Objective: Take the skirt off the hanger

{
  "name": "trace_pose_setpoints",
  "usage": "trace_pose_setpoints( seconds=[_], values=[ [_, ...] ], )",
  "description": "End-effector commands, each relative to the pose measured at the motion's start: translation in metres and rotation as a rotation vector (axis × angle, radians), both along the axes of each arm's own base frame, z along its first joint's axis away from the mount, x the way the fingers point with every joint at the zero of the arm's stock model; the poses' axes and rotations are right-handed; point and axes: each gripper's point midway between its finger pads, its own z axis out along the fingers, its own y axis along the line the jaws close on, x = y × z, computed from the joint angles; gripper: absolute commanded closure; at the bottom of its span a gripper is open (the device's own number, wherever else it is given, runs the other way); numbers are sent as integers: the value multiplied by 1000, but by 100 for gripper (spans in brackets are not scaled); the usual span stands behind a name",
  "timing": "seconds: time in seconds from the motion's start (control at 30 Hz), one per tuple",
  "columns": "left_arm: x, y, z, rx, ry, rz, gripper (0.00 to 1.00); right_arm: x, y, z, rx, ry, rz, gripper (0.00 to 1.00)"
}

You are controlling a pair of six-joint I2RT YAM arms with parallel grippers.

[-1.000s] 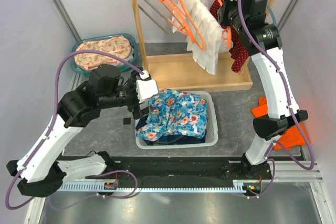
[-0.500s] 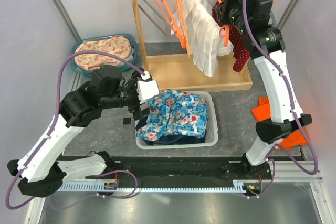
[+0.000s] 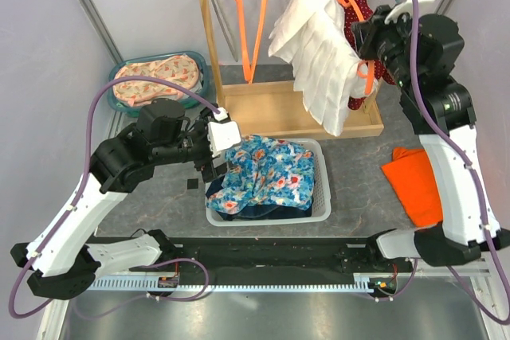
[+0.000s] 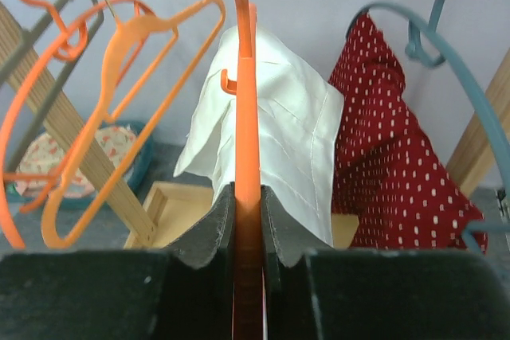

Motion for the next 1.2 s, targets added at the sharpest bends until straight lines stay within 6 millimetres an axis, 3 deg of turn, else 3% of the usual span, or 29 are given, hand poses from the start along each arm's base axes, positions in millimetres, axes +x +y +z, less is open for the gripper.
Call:
trace_pose_setpoints(
  seconds=[0.0, 0.03, 0.07, 0.13, 0.27, 0.37, 0.47, 0.63, 0.83, 1.07, 1.1, 1.13, 1.17],
  values=[
    [-6, -9, 22, -97, 28, -13, 0, -41, -6, 16, 26, -71, 43, 100],
    [-10, -13, 24, -115, 46, -36, 1, -49, -5, 5, 26, -31, 62, 100],
    [-11, -18, 23, -120, 68, -50, 0, -69, -9, 11, 36, -47, 80, 100],
    [-16, -29, 31, -158, 110, -92, 0, -96, -1, 1, 37, -7, 164, 100],
    [-9, -49, 47, -209, 147, -113, 0, -176, -7, 12, 95, -61, 273, 100],
    [3, -64, 53, -231, 157, -114, 0, -220, -12, 20, 110, -91, 329, 100],
    [14, -77, 54, -239, 179, -107, 0, -250, -10, 29, 129, -106, 397, 100],
    [36, -87, 79, -288, 162, -39, 0, -271, -3, 35, 150, -117, 477, 100],
    [43, -88, 100, -333, 142, -8, 0, -278, 7, 33, 148, -110, 552, 100],
    [4, -95, 91, -310, 205, -220, 0, -272, 9, 28, 144, -91, 553, 100],
    [2, -99, 89, -308, 227, -249, 6, -271, 10, 28, 144, -90, 553, 100],
    [-1, -99, 86, -300, 242, -267, 22, -268, 10, 27, 143, -86, 545, 100],
    [-2, -100, 90, -301, 233, -283, 29, -266, 9, 27, 142, -85, 540, 100]
  ],
)
